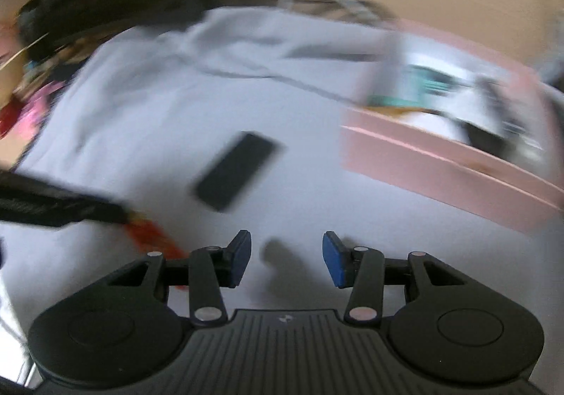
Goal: Organize rigid objects
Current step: 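Grasp the red lighter with the left tool while the right tool grasps the black phone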
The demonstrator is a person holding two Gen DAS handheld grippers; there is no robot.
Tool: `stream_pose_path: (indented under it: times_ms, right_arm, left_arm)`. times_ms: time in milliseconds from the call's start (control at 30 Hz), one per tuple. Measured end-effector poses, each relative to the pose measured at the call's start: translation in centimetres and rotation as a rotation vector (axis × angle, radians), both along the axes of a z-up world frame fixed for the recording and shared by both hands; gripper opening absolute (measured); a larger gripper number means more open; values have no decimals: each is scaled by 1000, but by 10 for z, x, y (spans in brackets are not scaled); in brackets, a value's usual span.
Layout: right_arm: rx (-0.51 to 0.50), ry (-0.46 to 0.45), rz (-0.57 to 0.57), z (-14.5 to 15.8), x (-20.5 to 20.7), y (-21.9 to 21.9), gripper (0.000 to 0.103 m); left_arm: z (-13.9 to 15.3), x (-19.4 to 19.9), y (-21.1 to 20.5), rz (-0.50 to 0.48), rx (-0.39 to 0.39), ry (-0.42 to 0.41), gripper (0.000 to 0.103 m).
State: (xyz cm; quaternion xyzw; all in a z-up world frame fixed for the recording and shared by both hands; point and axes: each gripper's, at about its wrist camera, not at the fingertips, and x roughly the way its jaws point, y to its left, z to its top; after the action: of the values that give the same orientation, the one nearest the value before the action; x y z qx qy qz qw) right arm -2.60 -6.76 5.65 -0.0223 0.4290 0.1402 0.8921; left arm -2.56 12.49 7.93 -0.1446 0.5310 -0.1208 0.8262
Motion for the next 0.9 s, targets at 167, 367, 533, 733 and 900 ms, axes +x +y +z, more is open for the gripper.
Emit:
stream_pose_path:
  times_ms: [167, 367, 533, 733, 900]
  right_arm:
    - [-36, -4, -190, -5, -25, -53, 45]
    - [-15, -7, -286, -17, -55, -79, 48]
    - [-57, -62, -299, -21, -71, -64, 65]
    - [-41, -51, -284, -27, -70, -51, 102]
    - [-53, -2, -225, -21, -55, -41, 95]
  left_arm:
    - [-13, 7, -16, 37, -56, 61, 25]
    - [-17, 44, -34, 113, -13, -29, 26]
    - [-16, 66, -46, 145, 32, -64, 27]
    - [-19, 79, -61, 70, 148, -155, 28]
    - [-18, 64, -72, -103, 323, -239, 35]
